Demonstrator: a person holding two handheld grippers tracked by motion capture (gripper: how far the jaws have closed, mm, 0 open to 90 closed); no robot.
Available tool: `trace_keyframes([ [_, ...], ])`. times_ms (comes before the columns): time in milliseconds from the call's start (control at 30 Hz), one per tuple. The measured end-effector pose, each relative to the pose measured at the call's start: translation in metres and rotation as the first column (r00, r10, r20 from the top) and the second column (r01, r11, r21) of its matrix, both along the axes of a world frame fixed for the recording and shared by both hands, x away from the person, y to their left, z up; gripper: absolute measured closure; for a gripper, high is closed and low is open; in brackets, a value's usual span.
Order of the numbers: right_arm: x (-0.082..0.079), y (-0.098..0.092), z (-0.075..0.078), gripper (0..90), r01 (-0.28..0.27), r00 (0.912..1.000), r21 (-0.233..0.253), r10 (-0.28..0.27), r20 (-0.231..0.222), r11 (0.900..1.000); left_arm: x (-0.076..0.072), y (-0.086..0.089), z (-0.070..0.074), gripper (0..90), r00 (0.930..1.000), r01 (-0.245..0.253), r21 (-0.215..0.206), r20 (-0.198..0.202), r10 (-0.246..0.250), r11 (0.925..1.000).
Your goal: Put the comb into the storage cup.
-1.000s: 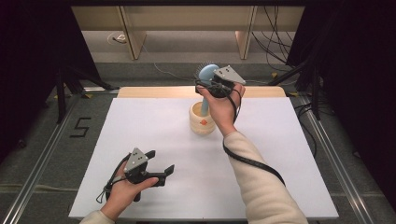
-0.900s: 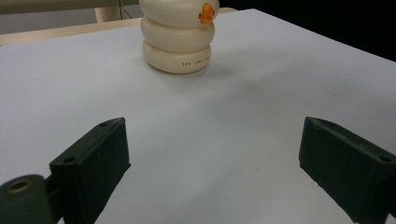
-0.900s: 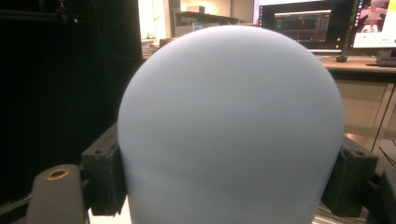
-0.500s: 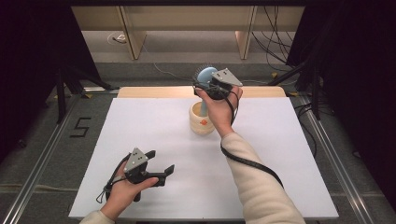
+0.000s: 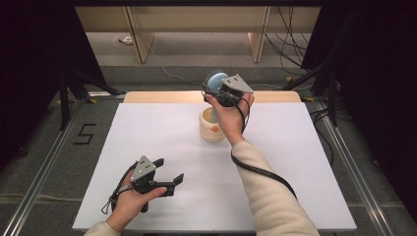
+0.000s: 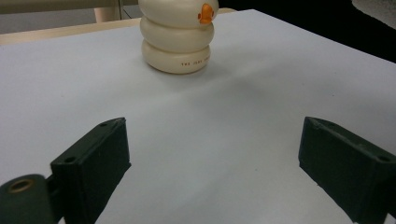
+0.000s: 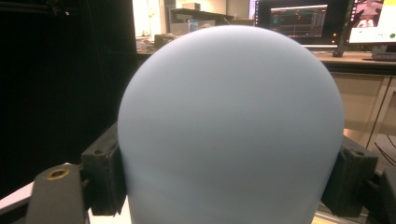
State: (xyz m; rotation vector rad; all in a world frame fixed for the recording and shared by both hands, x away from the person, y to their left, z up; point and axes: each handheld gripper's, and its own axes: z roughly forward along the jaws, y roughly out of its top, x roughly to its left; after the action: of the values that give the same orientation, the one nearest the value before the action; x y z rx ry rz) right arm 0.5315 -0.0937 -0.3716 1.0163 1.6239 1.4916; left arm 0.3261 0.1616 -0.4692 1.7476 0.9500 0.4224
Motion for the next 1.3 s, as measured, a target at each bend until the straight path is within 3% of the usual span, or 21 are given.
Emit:
trace_keyframes([
  [1300, 0.004, 0.004, -0.026, 20.1, 0.001, 0.9999, -0.037, -0.002, -0.013, 0.999, 0.000, -0.001, 0.000, 8.9, 1.0000, 0.008, 0.000, -0.002, -0.008, 1.0000],
])
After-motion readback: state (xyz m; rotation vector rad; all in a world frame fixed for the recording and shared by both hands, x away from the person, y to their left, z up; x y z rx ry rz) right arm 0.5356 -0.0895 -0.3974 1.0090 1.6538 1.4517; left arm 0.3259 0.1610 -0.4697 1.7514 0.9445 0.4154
